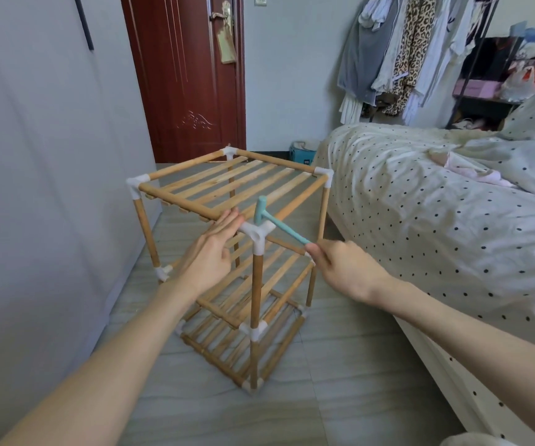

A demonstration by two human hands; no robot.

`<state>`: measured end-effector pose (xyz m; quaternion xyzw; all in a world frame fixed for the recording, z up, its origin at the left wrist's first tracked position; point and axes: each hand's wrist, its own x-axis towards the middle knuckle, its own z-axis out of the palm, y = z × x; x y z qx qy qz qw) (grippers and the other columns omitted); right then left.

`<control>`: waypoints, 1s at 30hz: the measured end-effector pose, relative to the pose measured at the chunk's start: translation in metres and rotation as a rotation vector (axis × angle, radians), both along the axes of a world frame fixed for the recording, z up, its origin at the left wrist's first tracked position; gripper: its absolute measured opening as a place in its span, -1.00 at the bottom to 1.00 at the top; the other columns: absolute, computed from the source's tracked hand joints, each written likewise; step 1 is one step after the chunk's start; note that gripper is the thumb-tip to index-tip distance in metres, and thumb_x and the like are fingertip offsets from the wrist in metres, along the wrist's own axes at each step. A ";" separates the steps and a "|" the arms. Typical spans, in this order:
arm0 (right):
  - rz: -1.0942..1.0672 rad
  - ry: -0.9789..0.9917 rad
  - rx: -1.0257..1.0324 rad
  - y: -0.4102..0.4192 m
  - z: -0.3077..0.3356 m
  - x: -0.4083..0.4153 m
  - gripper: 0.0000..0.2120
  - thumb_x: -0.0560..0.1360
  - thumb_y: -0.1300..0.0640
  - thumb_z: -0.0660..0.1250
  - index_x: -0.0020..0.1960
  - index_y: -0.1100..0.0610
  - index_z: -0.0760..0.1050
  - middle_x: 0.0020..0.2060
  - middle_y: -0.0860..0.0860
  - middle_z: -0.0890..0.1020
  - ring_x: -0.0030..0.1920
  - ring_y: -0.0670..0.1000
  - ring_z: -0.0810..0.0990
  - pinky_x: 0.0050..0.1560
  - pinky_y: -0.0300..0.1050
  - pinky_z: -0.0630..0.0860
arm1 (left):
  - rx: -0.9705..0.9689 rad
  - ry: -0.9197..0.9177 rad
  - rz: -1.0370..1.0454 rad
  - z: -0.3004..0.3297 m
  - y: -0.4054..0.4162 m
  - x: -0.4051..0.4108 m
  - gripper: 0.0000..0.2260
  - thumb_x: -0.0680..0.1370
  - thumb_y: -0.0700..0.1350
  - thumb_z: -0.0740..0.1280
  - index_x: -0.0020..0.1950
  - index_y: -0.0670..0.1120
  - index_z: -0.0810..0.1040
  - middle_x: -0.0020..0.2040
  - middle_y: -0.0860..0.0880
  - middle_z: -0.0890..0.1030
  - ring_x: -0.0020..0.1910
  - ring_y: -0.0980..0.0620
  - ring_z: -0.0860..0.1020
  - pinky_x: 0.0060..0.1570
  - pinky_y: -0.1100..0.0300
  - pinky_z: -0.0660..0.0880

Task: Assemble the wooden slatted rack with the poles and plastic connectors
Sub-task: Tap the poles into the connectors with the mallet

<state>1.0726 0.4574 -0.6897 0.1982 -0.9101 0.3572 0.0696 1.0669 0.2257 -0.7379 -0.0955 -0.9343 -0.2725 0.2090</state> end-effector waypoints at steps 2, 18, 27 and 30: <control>0.000 -0.045 0.095 0.004 -0.010 -0.004 -0.62 0.62 -0.07 -0.02 -0.20 0.13 0.37 -0.38 0.02 0.42 -0.30 0.11 0.42 -0.21 -0.03 0.40 | 0.014 -0.016 -0.009 0.003 0.000 0.001 -0.36 0.49 -0.48 0.11 0.51 -0.03 0.16 0.49 0.19 0.03 0.43 0.30 -0.03 0.38 0.31 0.03; -0.271 -0.108 0.107 0.053 0.024 -0.055 -0.61 0.65 0.04 -0.06 -0.31 0.02 0.29 -0.32 0.12 0.47 -0.29 0.13 0.46 -0.21 -0.06 0.43 | -0.153 -0.194 0.478 0.045 -0.041 0.003 -0.86 0.55 -0.10 0.18 0.07 -0.05 0.46 0.08 -0.11 0.57 0.23 -0.18 0.39 0.21 -0.08 0.34; -0.520 0.231 -0.155 0.048 0.042 -0.079 -0.64 0.66 0.06 -0.07 0.08 0.26 0.41 -0.24 0.11 0.44 -0.21 0.16 0.46 -0.24 -0.03 0.29 | -0.565 -0.069 0.334 0.018 -0.003 0.016 -0.58 0.63 0.08 0.02 0.47 0.02 0.25 0.31 -0.02 0.48 0.30 -0.05 0.41 0.41 -0.03 0.06; -0.505 -0.203 0.097 0.053 0.000 -0.090 -0.65 0.64 0.15 -0.07 0.28 0.18 0.39 -0.23 0.08 0.47 -0.21 0.13 0.49 -0.26 -0.04 0.39 | -0.532 -0.092 0.341 0.021 -0.008 0.014 -0.60 0.63 0.10 0.01 0.45 0.06 0.26 0.33 0.02 0.46 0.32 -0.01 0.39 0.41 0.00 0.05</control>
